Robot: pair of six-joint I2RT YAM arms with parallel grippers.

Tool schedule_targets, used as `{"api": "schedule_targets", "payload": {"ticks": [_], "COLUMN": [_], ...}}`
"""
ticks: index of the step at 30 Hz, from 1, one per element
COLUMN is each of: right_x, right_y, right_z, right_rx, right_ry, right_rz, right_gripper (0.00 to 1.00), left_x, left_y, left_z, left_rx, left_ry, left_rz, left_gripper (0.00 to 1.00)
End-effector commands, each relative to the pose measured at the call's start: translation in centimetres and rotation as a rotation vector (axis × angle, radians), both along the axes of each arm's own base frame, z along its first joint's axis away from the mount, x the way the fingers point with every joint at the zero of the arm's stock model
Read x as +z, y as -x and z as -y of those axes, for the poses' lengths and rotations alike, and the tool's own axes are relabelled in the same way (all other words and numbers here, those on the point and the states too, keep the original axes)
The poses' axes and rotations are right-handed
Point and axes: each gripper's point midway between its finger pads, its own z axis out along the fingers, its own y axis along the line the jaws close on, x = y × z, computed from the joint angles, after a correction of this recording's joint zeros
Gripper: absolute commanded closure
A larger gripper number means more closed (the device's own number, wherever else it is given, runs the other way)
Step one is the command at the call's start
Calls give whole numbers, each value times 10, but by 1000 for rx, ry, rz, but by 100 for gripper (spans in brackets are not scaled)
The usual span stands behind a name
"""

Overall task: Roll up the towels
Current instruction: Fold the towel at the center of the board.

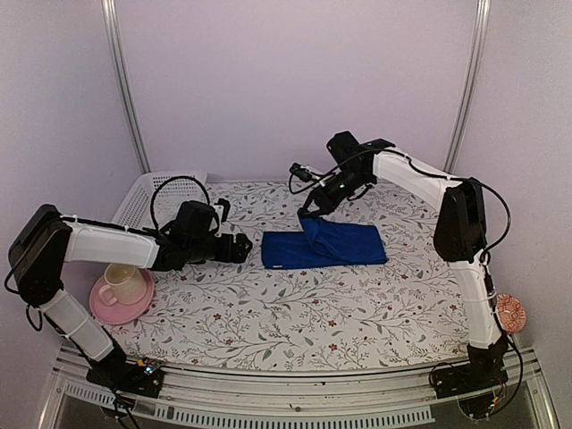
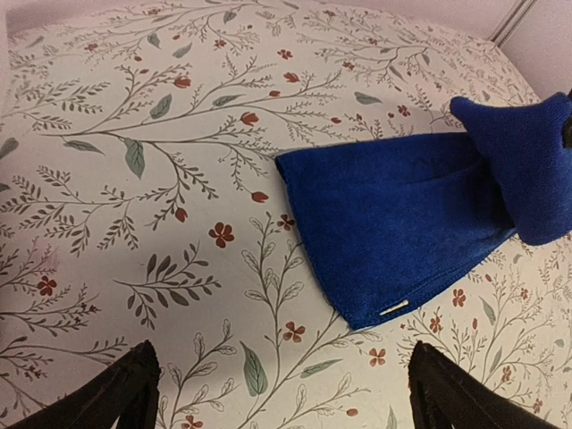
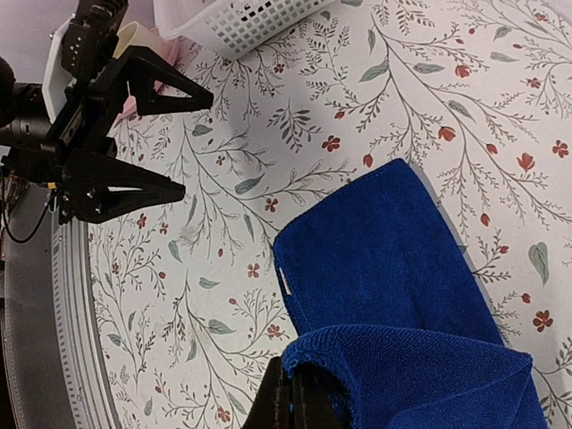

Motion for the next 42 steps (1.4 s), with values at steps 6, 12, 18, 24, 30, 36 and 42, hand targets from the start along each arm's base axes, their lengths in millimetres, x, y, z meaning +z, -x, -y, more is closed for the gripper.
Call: {"api": "schedule_targets", "payload": {"ticks": [6,12,18,24,30,36,42], "right_x": [-14,-17,-29,-46,-61,-53,-22], "right_y": [5,0,4,3,13,23,15], "right_z": [-31,-45,-60,-67,-73,-81,-81], "right_rx": [37,32,43,36,64,108,99], "right_ry": [-52,-97,-99,-92,-85,-117,-127], "right_rz": [-33,-29,-30,-49,-83,-84,21], "right_gripper": [97,97,93,90,83,55,34], "left_x": [-6,-7,-9,-12,-13,-14,-14], "left_y": [-5,-5,-5,-5,-7,-7,-7], "left_z": [-5,-5,-6,-5,-6,-7,-7], "left_rx": [13,12,13,10,11,16,16], "left_ry": [6,6,3,0,-2,-3,-4], "left_rz": [-4,-8,-12,-18,-20,-21,-20], "left_gripper": [3,3,3,3,3,3,3]}}
